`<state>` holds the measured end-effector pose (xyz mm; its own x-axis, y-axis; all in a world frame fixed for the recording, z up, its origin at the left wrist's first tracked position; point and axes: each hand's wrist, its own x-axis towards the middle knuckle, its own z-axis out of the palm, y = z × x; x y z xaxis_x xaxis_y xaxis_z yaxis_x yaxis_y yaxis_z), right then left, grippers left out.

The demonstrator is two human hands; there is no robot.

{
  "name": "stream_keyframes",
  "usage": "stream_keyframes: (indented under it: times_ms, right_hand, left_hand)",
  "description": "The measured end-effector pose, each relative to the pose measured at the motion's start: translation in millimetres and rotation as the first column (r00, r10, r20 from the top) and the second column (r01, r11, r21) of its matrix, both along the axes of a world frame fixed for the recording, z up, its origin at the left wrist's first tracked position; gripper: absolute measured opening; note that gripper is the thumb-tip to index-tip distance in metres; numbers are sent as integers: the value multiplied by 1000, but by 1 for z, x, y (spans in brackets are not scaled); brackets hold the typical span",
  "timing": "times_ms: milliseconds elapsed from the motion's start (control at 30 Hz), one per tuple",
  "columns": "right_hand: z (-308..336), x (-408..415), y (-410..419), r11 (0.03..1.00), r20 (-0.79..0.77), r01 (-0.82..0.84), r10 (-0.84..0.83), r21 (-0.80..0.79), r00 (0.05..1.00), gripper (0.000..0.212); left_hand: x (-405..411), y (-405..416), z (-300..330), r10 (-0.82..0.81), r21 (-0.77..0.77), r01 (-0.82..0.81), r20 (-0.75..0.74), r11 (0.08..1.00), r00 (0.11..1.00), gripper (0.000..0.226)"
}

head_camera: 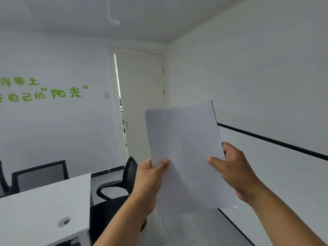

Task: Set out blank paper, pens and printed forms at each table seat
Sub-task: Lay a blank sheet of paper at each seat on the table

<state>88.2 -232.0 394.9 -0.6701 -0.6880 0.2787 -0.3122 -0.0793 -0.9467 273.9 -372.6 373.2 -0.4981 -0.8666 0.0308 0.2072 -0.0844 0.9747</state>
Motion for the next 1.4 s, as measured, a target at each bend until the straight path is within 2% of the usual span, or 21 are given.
stream_keyframes:
  times_ms: [267,667,867,1133,1400]
  right_hand:
    - [-5,81,-119,994,-28,-104,103,-24,994,21]
    - [-23,129,-250,947,6,-321,321,36,947,22]
    - [-30,100,-307,908,58,-418,417,22,907,24]
    - [-44,0,-409,875,84,-484,484,-17,871,25]
    - [-48,-83,-504,818,133,-574,566,32,814,23]
  left_hand:
    - [95,-91,-2,116,-1,-116,-38,993,993,11]
    - [162,-178,-26,352,10,-352,-2,936,936,10]
    - [136,-222,-41,405,24,-405,0,914,914,12]
    - [37,-303,-49,491,22,-492,22,870,871,11]
    - [-42,-374,-56,591,26,-593,64,805,804,11]
